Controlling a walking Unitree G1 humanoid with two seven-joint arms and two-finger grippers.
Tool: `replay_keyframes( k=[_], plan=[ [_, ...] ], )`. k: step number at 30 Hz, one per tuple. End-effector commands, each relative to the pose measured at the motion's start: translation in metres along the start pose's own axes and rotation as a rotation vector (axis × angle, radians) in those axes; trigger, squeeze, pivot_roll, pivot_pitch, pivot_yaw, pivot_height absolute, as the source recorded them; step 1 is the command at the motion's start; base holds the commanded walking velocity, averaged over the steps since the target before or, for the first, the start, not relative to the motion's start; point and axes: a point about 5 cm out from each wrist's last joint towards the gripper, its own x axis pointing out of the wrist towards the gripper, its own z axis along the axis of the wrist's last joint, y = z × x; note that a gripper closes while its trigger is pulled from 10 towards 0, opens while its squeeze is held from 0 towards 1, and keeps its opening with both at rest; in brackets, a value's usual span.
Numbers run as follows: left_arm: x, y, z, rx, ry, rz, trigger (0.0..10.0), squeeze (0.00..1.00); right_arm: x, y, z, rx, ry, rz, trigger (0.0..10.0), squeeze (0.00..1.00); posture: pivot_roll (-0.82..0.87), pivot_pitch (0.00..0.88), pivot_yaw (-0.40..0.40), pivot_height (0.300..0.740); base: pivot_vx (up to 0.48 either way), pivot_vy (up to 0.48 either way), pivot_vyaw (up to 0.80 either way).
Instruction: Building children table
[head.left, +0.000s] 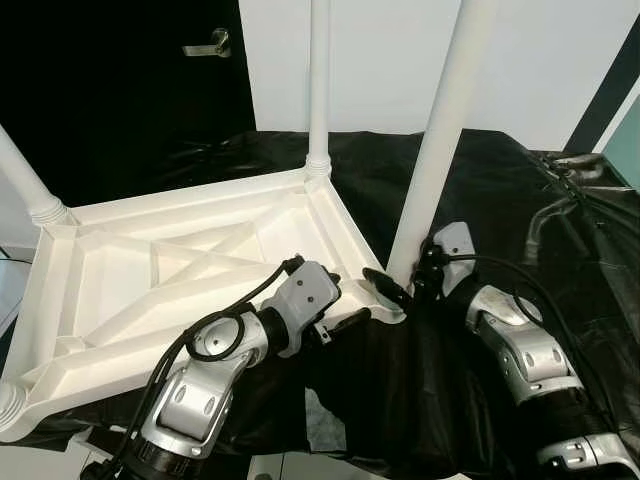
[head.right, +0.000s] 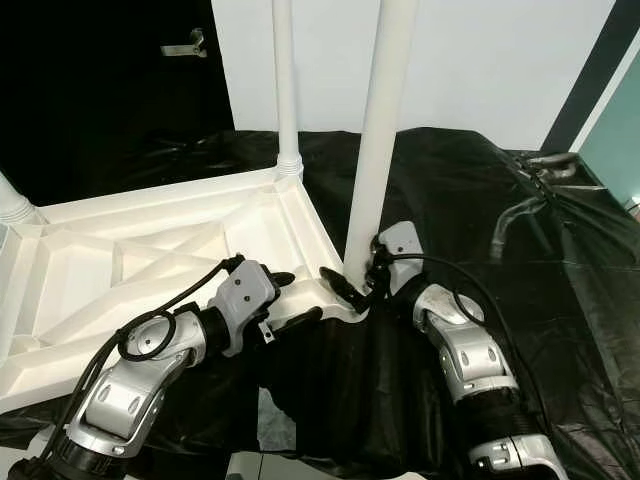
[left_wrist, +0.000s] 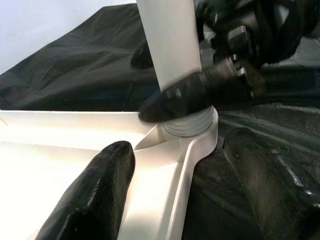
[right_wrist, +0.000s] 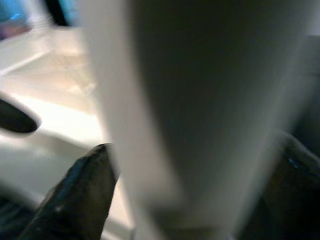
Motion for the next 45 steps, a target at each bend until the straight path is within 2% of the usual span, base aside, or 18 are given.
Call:
replay_keyframes(
  k=[1, 8, 11, 12, 13, 14, 16, 21, 28, 30, 34, 40, 44, 45],
  plan=[
    [0.000, 0.002, -0.001, 0.009, 0.004, 0.027, 10.0, 0.00, 0.000, -0.002, -0.005, -0.040, 0.039, 0.049, 0.0, 0.00, 0.08, 0.000, -0.018, 0.740, 0.000, 0.000, 0.00],
    [-0.001, 0.001, -0.001, 0.008, 0.008, 0.033, 10.0, 0.00, -0.003, -0.004, -0.010, -0.051, 0.051, 0.069, 0.0, 0.00, 0.08, 0.000, -0.022, 0.740, 0.000, 0.000, 0.00],
    [-0.001, 0.000, -0.002, 0.006, 0.009, 0.034, 10.0, 0.00, -0.007, -0.005, -0.014, -0.023, 0.045, 0.052, 0.0, 0.00, 0.08, 0.000, -0.017, 0.740, 0.000, 0.000, 0.00],
    [-0.001, -0.001, -0.002, 0.006, 0.009, 0.033, 10.0, 0.00, -0.007, -0.005, -0.015, 0.000, 0.037, 0.036, 1.8, 0.00, 0.07, 0.000, -0.014, 0.740, 0.000, 0.000, 0.00],
    [-0.001, -0.001, -0.002, 0.006, 0.008, 0.032, 10.0, 0.00, -0.008, -0.005, -0.015, 0.016, 0.031, 0.027, 1.8, 0.00, 0.07, 0.000, -0.014, 0.740, 0.000, 0.000, 0.00],
    [0.000, -0.001, -0.002, 0.007, 0.008, 0.030, 10.0, 0.00, -0.008, -0.004, -0.016, 0.030, 0.023, 0.010, 10.0, 0.00, 0.07, 0.000, -0.014, 0.740, 0.000, 0.000, 0.00],
    [0.000, -0.001, -0.002, 0.008, 0.008, 0.028, 10.0, 0.00, -0.008, -0.003, -0.016, 0.038, 0.019, -0.008, 10.0, 0.00, 0.07, 0.000, -0.013, 0.740, 0.000, 0.000, 0.00],
    [0.002, -0.003, -0.006, 0.003, 0.012, 0.013, 10.0, 0.00, -0.008, -0.002, -0.022, 0.049, 0.034, -0.158, 10.0, 0.00, 0.07, 0.000, -0.016, 0.740, 0.000, 0.000, 0.00],
    [0.003, -0.005, -0.009, 0.003, 0.017, 0.004, 10.0, 0.00, -0.008, 0.002, -0.027, 0.093, 0.043, -0.293, 10.0, 0.00, 0.06, 0.000, -0.015, 0.740, 0.000, 0.000, 0.00],
    [0.004, -0.004, -0.009, 0.003, 0.014, 0.003, 10.0, 0.00, -0.009, 0.007, -0.030, 0.104, 0.055, -0.384, 10.0, 0.00, 0.06, 0.000, -0.015, 0.740, 0.000, 0.000, 0.00],
    [0.005, 0.000, -0.009, 0.012, 0.010, 0.005, 10.0, 0.00, -0.008, 0.015, -0.028, 0.106, 0.042, -0.491, 10.0, 0.00, 0.06, 0.000, -0.015, 0.740, 0.000, 0.000, 0.00],
    [0.006, 0.005, -0.008, 0.032, 0.002, 0.010, 10.0, 0.00, -0.007, 0.027, -0.030, 0.122, 0.038, -0.615, 10.0, 0.00, 0.06, 0.000, -0.018, 0.740, 0.000, 0.000, 0.00],
    [0.008, 0.008, -0.009, 0.037, 0.001, 0.022, 10.0, 0.00, -0.006, 0.029, -0.030, 0.133, 0.045, -0.674, 10.0, 0.00, 0.06, 0.000, -0.020, 0.740, 0.000, 0.000, 0.00],
    [0.008, 0.009, -0.009, 0.036, 0.001, 0.027, 10.0, 0.00, -0.005, 0.031, -0.030, 0.158, 0.045, -0.684, 10.0, 0.00, 0.05, 0.000, -0.008, 0.740, 0.000, 0.000, 0.00]
  ],
)
